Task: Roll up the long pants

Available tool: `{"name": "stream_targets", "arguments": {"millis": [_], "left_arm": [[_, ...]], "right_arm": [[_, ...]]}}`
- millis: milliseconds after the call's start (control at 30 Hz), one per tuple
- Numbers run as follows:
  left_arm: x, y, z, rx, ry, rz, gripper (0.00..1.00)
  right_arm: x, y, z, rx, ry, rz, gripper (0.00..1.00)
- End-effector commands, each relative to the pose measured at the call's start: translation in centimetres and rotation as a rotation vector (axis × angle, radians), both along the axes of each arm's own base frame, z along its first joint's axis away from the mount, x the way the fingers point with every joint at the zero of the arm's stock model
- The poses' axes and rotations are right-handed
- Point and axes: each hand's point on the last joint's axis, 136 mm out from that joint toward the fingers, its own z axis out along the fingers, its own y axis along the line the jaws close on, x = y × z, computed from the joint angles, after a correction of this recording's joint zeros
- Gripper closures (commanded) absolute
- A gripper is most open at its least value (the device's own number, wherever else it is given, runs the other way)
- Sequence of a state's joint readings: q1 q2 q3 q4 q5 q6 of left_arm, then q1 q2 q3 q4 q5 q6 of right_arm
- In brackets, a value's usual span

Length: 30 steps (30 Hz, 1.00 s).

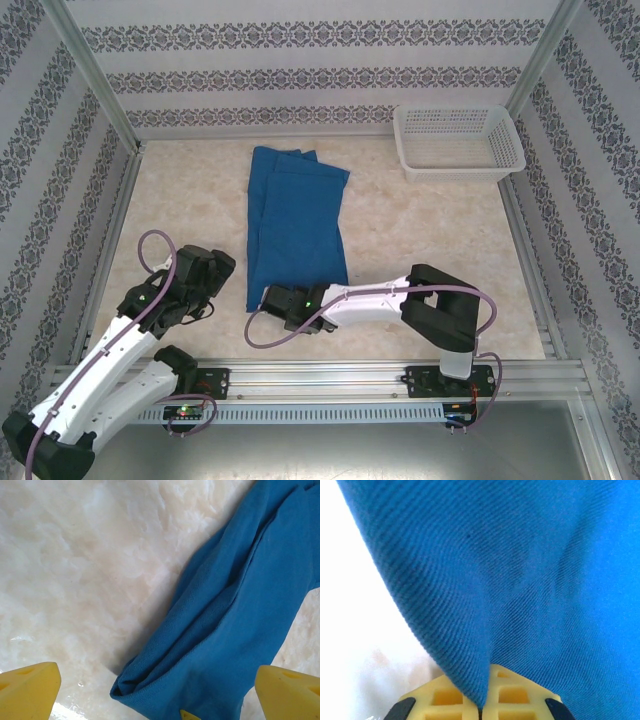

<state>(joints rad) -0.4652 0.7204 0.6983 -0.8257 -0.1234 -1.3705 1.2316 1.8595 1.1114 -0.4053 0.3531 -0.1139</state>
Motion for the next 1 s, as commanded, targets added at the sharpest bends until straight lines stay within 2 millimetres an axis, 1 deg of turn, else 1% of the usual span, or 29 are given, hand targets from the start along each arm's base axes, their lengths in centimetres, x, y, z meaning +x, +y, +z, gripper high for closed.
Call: {"name": "stream_targets", "arguments": {"millis": [0, 100, 233, 367, 467, 600, 767, 833, 967], "left_arm": [[0.7, -0.6, 1.8, -0.03, -0.047, -0.004, 0.0], [0.8, -0.8, 1.5, -0.032, -0.034, -0.006, 0.0], [1.2, -1.3, 1.5, -0.046, -0.035, -0.014, 0.0], [1.7, -1.8, 1.9, -0.054, -0.039, -0.022, 0.0], [2.2, -2.4, 2.1, -0.07, -0.043, -0.033, 0.0], [2.7, -2.8, 2.5, -0.075, -0.05, -0.038, 0.0], [3.8, -3.6, 3.3, -0.089, -0.07, -0.038, 0.0], [3.8, -4.0, 3.1, -0.094, -0.045, -0.036, 0.0], [2.7, -4.5, 1.3, -0.087, 0.037, 0.0, 0.0]], "right_arm": [[-0.6, 0.5, 2.2, 0.039, 0.076, 0.026, 1.0], [-1.2, 1.2, 5.0, 0.102, 0.163, 0.03, 1.0], [-1.4, 1.7, 8.1, 0.146, 0.262, 0.027, 1.0], [-1.2, 2.3, 9.6, 0.18, 0.362, 0.023, 1.0], [-1.0, 2.7, 9.2, 0.164, 0.449, 0.02, 1.0], [-0.6, 3.5, 8.0, 0.163, 0.568, 0.004, 1.0], [-0.4, 4.4, 7.2, 0.166, 0.599, 0.002, 1.0], [0.1, 4.5, 7.3, 0.171, 0.584, -0.004, 1.0], [1.4, 4.3, 7.8, 0.188, 0.568, -0.029, 1.0]]}}
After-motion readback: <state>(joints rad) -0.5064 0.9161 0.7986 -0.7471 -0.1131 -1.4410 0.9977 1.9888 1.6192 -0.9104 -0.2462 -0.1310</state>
